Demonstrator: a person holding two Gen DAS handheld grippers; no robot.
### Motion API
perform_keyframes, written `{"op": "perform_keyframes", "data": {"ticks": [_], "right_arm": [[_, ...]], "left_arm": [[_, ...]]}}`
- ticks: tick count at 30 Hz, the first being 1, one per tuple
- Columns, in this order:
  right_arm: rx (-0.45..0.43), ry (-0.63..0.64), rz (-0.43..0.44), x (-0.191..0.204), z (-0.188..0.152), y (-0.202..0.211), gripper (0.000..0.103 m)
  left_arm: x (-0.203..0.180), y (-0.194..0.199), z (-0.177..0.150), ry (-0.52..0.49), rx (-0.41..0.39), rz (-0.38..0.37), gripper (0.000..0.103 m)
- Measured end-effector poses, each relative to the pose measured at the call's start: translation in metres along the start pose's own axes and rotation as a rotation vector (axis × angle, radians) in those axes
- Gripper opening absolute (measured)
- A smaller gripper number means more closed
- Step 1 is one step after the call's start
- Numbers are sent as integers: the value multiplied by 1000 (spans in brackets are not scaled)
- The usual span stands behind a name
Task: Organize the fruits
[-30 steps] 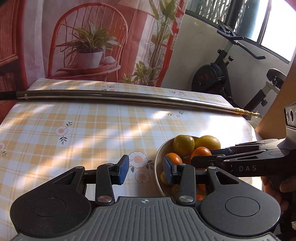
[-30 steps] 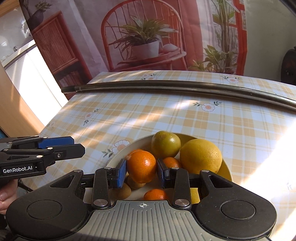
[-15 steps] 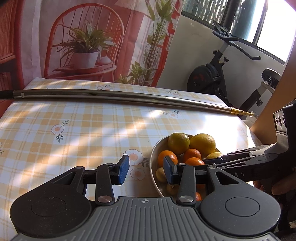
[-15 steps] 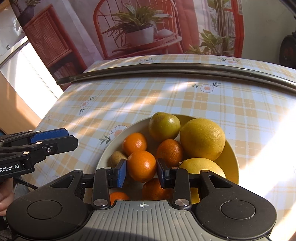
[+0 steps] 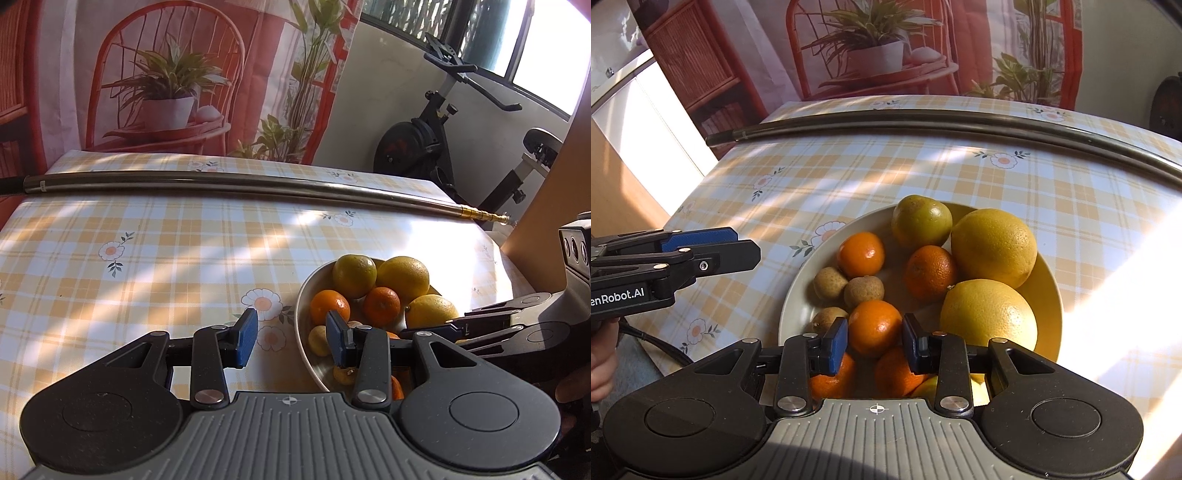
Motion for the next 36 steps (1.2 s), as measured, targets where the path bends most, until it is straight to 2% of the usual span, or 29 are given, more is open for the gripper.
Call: {"op": "perform_keyframes", "data": {"ticks": [5,9,13,15,17,19,21,23,24,26,36], "right_arm": [[-36,-4,-24,-3,5,11,31],[-102,8,-61,-8,19,31,31],[-180,0,-119,-17,31,56,34],[-217,-32,-139,-21,37,72,42],[-248,-57,-138,-21,41,86,49],[-286,-76,-137,-20,46,102,58],[-316,-69,-152,-16,51,117,78],[-344,-43,-160,-7,54,130,92],[-366,-30,-154,-1,56,140,97],[-393,-21,-137,7,58,154,102],[-575,17,-157,45,71,240,103]], "left_arm": [[-1,4,3,-9,-9,3,43],[-5,13,11,-92,-47,24,43],[-6,24,20,-71,-62,23,43],[-9,34,27,-76,-78,22,47],[-14,47,36,-90,-119,26,61],[-20,61,46,-99,-161,19,66],[-27,74,55,-102,-194,6,76],[-36,89,63,-114,-235,2,88],[-41,96,67,-124,-258,2,90],[-51,111,74,-145,-299,6,96],[-94,187,100,-171,-485,-2,103]]}}
Point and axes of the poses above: each gripper's, at about its wrist camera, not at the fingertips, and y roughly against the way its jaws point, x to its left, z to its top, the point moved 7 cm from there along -y, roughly the way its jaws point, and after that the axes turned 13 degrees about -x, right-handed, at the moved point
